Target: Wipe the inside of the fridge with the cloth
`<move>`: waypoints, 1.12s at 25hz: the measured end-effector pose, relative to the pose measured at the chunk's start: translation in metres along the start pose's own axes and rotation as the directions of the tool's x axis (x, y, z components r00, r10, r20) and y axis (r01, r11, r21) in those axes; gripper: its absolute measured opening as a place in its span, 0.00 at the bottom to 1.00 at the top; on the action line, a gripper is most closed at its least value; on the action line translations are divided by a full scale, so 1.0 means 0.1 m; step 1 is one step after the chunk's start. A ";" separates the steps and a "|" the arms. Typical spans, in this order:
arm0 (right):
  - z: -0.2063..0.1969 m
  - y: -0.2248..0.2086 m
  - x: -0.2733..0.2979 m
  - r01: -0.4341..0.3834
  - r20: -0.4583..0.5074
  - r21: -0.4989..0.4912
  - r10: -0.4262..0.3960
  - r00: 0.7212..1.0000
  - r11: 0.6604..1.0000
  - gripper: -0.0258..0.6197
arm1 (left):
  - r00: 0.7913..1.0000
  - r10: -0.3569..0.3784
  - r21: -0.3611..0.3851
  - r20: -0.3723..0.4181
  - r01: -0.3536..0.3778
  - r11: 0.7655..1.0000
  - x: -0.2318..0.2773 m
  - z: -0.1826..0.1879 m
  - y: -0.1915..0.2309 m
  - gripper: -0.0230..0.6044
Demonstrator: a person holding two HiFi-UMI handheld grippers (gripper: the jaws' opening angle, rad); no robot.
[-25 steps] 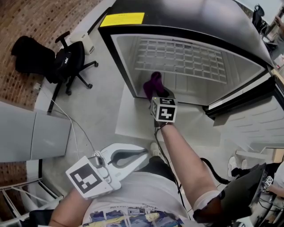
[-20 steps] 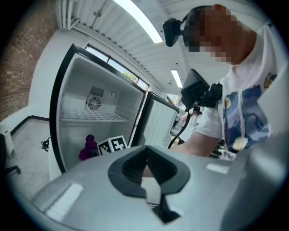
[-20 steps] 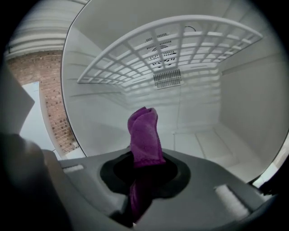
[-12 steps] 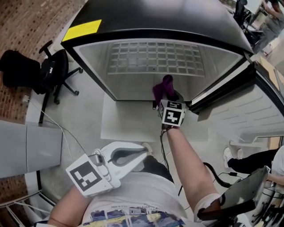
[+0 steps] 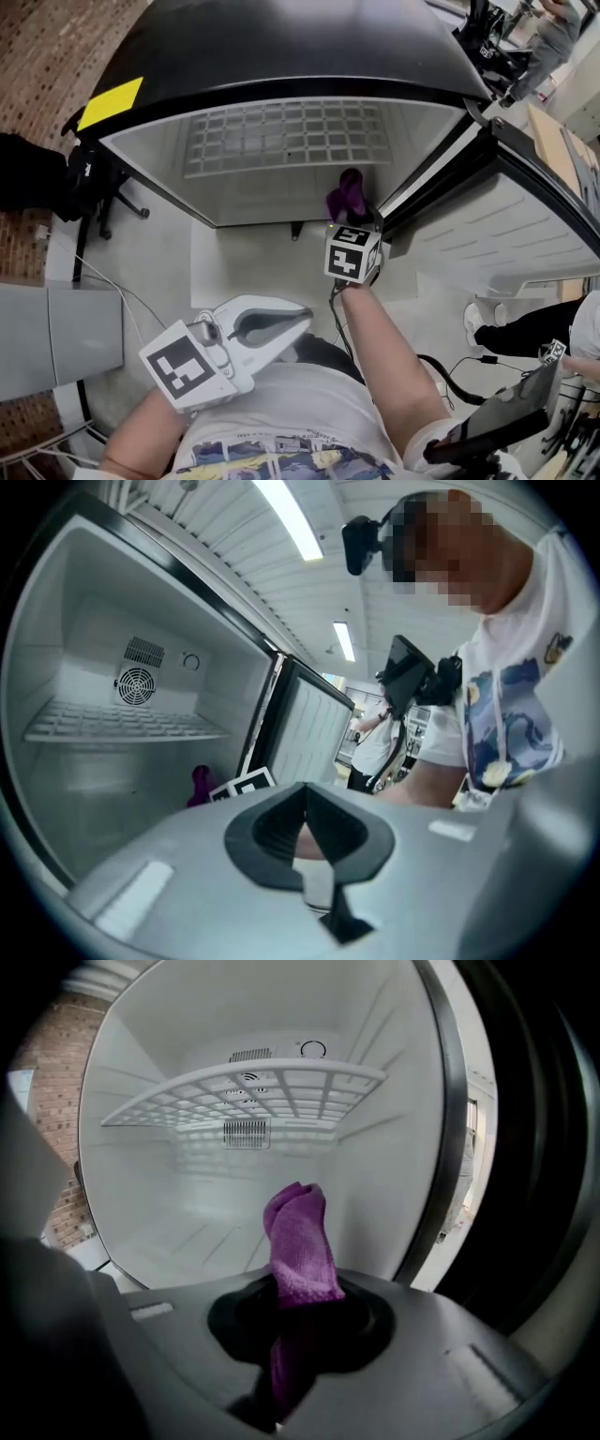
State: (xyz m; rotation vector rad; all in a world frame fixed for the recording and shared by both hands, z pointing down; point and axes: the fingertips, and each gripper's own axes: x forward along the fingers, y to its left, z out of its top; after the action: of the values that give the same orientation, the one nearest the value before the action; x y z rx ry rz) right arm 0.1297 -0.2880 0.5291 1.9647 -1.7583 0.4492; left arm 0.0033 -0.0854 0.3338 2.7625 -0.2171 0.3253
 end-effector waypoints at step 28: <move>0.60 -0.06 -2.40 -0.301 0.296 -0.077 0.310 0.904 0.951 0.12 | 0.992 -0.100 0.144 0.075 0.088 0.986 -0.49 -0.08 -0.56 0.05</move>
State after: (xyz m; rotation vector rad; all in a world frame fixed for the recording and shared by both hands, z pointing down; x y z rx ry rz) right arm 0.1007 -0.1190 0.3512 1.8166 -2.2712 0.2235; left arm -0.0346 -0.0258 0.3106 2.9172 -0.0861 0.2098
